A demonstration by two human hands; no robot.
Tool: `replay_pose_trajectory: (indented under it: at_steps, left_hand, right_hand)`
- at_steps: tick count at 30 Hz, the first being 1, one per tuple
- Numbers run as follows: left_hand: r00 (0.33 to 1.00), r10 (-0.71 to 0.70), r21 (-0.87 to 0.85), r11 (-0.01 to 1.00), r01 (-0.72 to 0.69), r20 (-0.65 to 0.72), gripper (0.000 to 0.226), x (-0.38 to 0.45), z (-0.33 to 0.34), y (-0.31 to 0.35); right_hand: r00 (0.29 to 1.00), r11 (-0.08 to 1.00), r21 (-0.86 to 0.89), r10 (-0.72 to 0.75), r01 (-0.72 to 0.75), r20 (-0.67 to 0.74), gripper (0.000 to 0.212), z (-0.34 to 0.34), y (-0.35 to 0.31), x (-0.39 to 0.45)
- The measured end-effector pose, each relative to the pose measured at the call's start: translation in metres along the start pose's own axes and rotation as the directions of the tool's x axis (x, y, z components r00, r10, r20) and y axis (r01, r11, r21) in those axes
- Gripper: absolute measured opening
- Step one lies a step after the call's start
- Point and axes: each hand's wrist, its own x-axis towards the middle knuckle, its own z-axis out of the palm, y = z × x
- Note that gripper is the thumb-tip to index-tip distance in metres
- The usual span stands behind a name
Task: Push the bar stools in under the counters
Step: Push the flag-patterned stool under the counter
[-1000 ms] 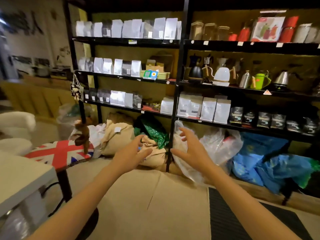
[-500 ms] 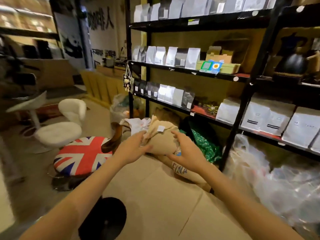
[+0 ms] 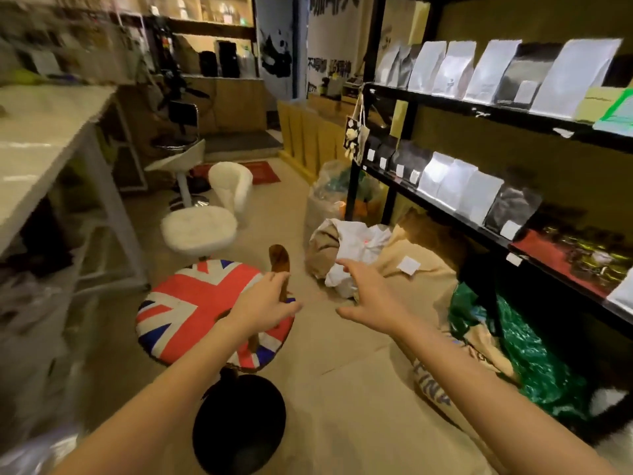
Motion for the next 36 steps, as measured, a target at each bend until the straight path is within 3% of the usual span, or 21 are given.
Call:
replay_pose_trajectory:
  at_steps: [5, 11, 15, 19, 22, 27, 32, 36]
  left_hand:
    - [0.971, -0.219, 0.011, 0.975, 0.221, -0.096, 0.073, 0.048, 0.023, -0.02]
    - [0.885, -0.448, 0.069, 0.886, 0.459, -0.129, 0.09, 0.067, 0.049, -0.037]
    - [0.833, -0.538, 0.121, 0.825, 0.552, -0.129, 0.08, 0.07, 0.059, -0.053]
    - [0.839, -0.534, 0.13, 0.829, 0.544, -0.108, 0.062, 0.08, 0.067, -0.065]
    - [0.845, -0.526, 0.085, 0.841, 0.534, -0.095, 0.07, 0.086, 0.075, -0.071]
    - [0.843, -0.526, 0.069, 0.842, 0.535, -0.114, 0.068, 0.084, 0.076, -0.071]
    - [0.829, -0.526, 0.129, 0.823, 0.553, -0.191, 0.05, 0.084, 0.082, -0.064]
    - [0.776, -0.593, 0.176, 0.758, 0.628, -0.216, 0.053, 0.086, 0.087, -0.061]
  right_hand:
    - [0.958, 0.976, 0.046, -0.218, 0.213, 0.188, 0.085, 0.023, 0.045, 0.088]
    - [0.801, 0.866, 0.1, -0.492, 0.49, 0.341, 0.088, 0.066, 0.062, 0.174]
    - [0.605, 0.687, 0.085, -0.685, 0.721, 0.406, 0.091, 0.097, 0.057, 0.207]
    - [0.37, 0.463, 0.082, -0.792, 0.883, 0.485, 0.089, 0.128, 0.055, 0.233]
    - [0.218, 0.331, 0.115, -0.807, 0.937, 0.549, 0.075, 0.138, 0.048, 0.254]
    - [0.047, 0.185, 0.182, -0.816, 0.966, 0.577, 0.056, 0.146, 0.034, 0.273]
    - [-0.043, 0.099, 0.229, -0.837, 0.968, 0.545, 0.049, 0.151, 0.033, 0.28]
    - [-0.093, 0.066, 0.291, -0.862, 0.954, 0.498, 0.046, 0.154, 0.037, 0.282]
